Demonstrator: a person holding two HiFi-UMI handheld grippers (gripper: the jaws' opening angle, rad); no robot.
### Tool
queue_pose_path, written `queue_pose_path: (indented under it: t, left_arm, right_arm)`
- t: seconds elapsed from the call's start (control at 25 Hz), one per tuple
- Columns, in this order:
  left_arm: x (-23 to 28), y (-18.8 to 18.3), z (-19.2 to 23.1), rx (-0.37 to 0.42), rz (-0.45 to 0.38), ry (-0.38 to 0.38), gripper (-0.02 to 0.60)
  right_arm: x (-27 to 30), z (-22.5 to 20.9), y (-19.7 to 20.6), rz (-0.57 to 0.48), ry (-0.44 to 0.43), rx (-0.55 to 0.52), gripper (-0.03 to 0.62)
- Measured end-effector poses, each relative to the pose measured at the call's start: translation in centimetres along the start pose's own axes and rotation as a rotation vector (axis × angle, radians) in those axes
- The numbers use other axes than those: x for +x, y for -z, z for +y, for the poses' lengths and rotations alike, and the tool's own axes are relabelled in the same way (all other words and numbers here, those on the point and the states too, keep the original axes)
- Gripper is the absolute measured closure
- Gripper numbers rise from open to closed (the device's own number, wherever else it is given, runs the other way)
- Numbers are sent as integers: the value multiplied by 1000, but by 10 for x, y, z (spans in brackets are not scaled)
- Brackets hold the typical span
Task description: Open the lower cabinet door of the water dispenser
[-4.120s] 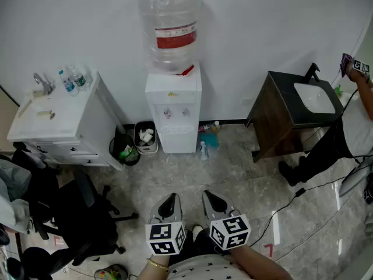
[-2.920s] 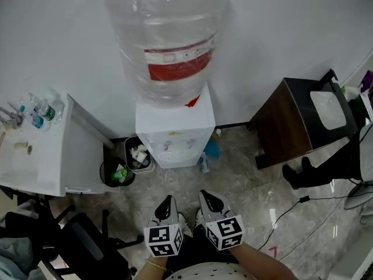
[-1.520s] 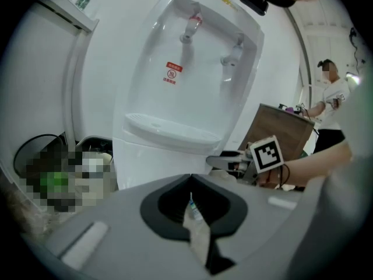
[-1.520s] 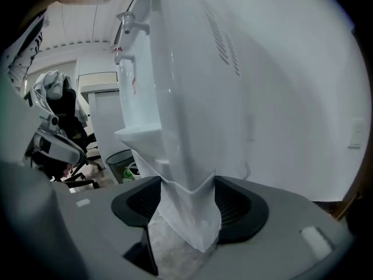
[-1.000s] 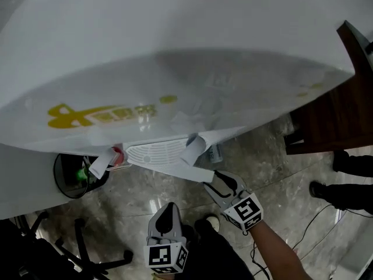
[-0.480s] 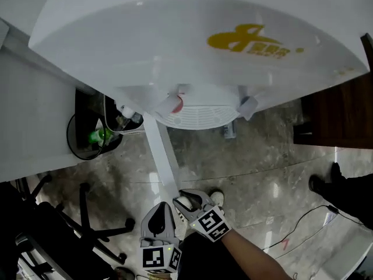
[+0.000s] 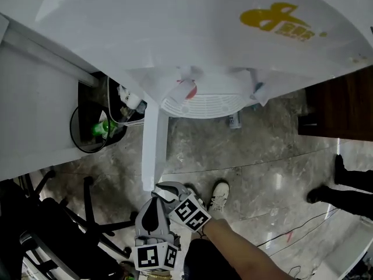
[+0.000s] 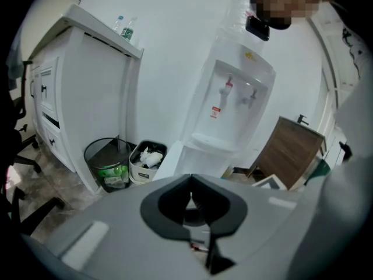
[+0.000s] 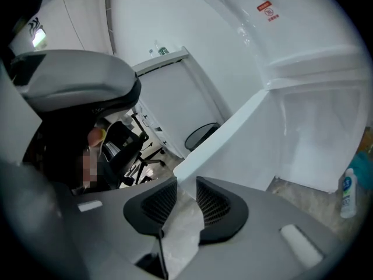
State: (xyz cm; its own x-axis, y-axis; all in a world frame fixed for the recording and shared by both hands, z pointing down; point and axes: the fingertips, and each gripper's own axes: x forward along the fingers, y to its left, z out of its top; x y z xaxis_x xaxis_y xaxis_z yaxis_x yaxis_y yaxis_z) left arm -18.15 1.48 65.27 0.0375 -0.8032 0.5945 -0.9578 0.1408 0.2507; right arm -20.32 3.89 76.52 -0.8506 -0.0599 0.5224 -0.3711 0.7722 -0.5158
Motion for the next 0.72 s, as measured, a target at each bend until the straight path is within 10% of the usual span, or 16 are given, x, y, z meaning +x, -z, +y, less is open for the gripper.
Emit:
queue_pose_path:
  t: [0.32, 0.72]
  left_arm:
    - [-8, -19, -24, 4, -2, 29, 575]
    - [-91, -118, -121, 135, 95, 147, 575]
  right_arm:
    - [-94, -42, -18, -127, 227, 147, 548]
    - [-312, 17, -161, -339, 532, 168, 594]
